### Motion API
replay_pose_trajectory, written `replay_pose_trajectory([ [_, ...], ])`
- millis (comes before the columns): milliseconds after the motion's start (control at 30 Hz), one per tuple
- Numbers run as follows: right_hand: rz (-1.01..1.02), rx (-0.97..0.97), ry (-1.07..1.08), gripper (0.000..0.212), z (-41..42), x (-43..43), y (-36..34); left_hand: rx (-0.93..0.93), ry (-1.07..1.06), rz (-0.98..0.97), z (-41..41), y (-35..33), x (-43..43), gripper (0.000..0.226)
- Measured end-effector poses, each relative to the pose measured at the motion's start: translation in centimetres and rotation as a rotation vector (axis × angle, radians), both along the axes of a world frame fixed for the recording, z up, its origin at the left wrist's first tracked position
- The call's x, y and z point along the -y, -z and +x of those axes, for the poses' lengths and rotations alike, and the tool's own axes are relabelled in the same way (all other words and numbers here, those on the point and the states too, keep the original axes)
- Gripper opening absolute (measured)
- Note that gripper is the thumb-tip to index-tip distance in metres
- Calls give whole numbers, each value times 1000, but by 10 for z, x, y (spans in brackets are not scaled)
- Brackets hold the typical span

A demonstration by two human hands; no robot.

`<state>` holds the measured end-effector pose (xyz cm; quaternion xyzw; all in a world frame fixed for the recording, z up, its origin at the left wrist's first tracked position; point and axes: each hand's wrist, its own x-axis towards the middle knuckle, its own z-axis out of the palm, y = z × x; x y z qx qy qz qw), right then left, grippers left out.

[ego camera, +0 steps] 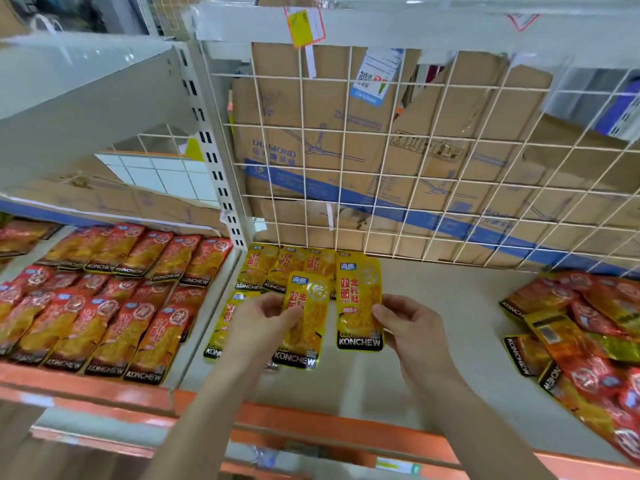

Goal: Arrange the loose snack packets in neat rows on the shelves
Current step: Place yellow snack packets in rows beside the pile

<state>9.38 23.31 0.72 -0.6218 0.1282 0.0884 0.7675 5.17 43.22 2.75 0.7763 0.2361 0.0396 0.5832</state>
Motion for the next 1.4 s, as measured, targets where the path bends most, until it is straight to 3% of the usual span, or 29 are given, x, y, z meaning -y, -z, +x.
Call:
replay_pose_trajectory([
  [133,-181,49,122,17,3,-5,30,11,90,177,9,21,0,11],
  [300,-344,76,137,24,-5,-4,57,8,113,239,15,41,4,18],
  [433,-373,117,52,49,-9,-2,57,23,119,312,15,53,1,27],
  [533,-461,196,-17,47,-14,-3,54,70,99,594,13,66,-1,15],
  [600,-503,242,-38,43,-16,-6,52,65,72,820,13,74,-1,21],
  [767,-671,367,-28,25,-18,-10,62,102,162,1072,13,82,-6,30],
  [867,-767,453,-17,22,-16,-10,70,110,166,1081,9,84,-9,41],
  [967,-861,545,-48,21,-15,-11,76,257,145,1013,2,88,-18,45],
  [1133,-876,513,-45,14,-14,-9,82,479,360,1059,-15,91,-54,44],
  [1167,-873,496,-70,11,-14,-9,82,476,389,1069,-16,92,-61,43],
  [1267,-923,576,-144,35,-18,-11,78,396,446,1102,-23,92,-70,44],
  [1400,-1272,767,-389,50,-23,-21,73,242,471,1122,-35,96,-74,52],
])
